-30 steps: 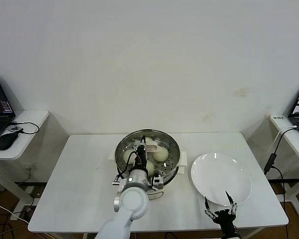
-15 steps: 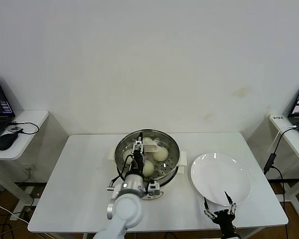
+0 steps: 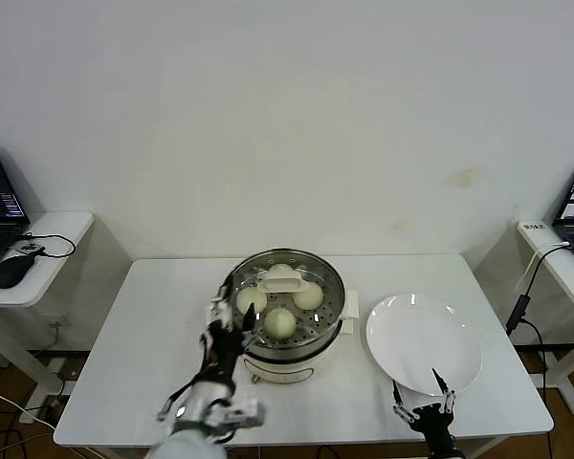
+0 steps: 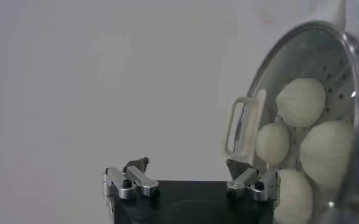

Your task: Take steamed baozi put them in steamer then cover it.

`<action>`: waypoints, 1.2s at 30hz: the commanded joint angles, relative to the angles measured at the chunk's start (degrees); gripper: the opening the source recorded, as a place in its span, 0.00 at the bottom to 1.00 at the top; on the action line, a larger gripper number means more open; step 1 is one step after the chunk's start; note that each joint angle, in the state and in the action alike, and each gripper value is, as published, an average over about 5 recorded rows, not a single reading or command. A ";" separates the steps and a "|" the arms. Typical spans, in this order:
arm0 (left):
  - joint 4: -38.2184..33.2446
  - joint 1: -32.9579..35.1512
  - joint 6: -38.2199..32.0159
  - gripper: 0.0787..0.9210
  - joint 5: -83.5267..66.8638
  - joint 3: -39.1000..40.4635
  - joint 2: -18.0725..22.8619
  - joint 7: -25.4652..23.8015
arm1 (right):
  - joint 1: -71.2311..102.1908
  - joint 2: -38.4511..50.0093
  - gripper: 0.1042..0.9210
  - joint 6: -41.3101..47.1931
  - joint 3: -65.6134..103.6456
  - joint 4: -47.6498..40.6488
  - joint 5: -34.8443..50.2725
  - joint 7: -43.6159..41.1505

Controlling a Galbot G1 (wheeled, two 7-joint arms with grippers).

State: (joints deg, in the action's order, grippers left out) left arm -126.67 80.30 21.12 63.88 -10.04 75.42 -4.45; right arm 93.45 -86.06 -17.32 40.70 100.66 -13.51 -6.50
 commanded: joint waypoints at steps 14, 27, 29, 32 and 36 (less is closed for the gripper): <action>5.82 28.18 -33.82 0.88 -76.77 -22.06 -1.65 15.01 | 10.44 7.79 0.88 3.73 -1.74 9.59 12.26 -2.49; 8.17 27.56 -35.45 0.88 -80.20 -21.93 0.02 13.67 | 11.29 7.67 0.88 4.91 -5.14 11.35 14.19 -3.22; 8.14 27.28 -34.84 0.88 -79.68 -21.97 0.19 13.70 | 11.42 7.97 0.88 6.06 -5.97 11.74 15.78 -3.80; 8.45 26.55 -33.47 0.88 -79.28 -21.99 0.39 13.68 | 11.30 8.51 0.88 7.71 -7.03 11.85 18.64 -4.50; 8.93 25.85 -31.78 0.88 -79.18 -21.89 0.68 13.78 | 11.23 8.68 0.88 8.05 -7.16 12.31 19.37 -4.48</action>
State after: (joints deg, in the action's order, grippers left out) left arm -119.23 105.78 -11.22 -11.68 -31.20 75.67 9.10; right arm 103.82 -78.35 -11.62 35.51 111.23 1.14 -10.11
